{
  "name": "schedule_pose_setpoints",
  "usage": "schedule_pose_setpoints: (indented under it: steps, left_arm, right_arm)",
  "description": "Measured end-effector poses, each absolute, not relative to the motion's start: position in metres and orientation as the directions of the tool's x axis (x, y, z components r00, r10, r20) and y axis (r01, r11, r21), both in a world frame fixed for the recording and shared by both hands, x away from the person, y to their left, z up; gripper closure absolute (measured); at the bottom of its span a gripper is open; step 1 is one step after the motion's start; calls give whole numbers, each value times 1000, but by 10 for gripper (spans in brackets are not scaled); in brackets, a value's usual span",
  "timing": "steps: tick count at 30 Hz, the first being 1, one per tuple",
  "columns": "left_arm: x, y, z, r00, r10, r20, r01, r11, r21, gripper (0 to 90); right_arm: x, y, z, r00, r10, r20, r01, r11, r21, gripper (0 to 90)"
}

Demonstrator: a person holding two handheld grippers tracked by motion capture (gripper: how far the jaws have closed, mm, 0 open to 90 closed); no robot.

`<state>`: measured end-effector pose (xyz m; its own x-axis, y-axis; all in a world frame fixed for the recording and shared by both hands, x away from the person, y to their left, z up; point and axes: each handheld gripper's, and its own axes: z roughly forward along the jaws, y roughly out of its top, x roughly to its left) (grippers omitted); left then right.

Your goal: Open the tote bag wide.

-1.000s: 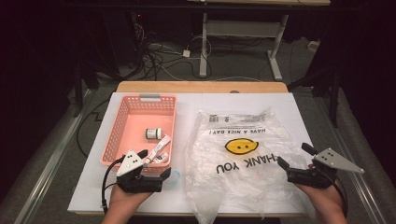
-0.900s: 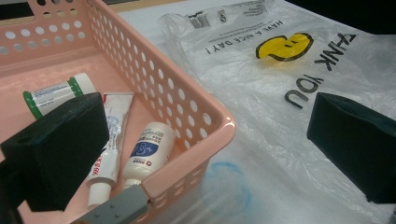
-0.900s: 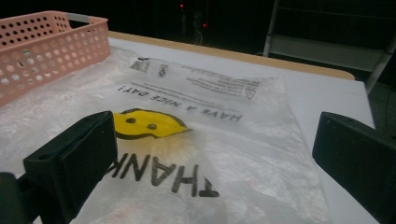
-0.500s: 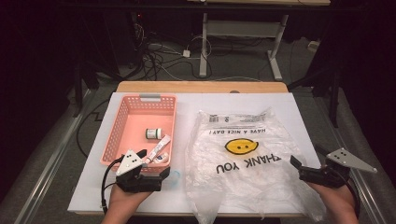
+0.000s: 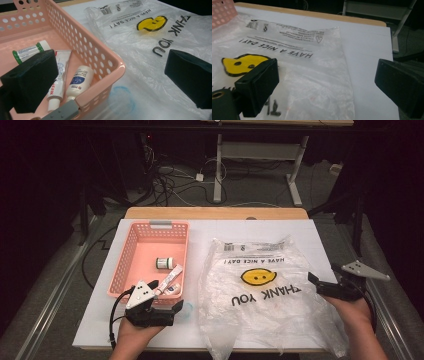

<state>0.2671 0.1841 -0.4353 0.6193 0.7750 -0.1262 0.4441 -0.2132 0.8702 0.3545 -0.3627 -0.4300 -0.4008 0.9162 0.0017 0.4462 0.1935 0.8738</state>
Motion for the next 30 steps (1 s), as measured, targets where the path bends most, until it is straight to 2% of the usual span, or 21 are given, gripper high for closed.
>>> schedule_pose_setpoints:
  steps: [13, 25, 29, 30]
  left_arm:
    - [265, 186, -435, 625, 761, -174, 455, -174, 873, 0]
    - [265, 184, -438, 624, 765, -159, 458, -193, 868, 0]
    - [266, 184, -440, 624, 764, -166, 467, -194, 863, 0]
    - [266, 184, -440, 624, 764, -166, 467, -194, 863, 0]
  right_arm:
    - [429, -359, -445, -410, 911, 51, 560, 207, 802, 229]
    - [477, -361, -467, -384, 919, 94, 664, 204, 720, 343]
    - [486, -357, -476, -414, 905, 95, 694, 246, 676, 422]
    - [484, -355, -477, -416, 907, 61, 684, 268, 679, 527]
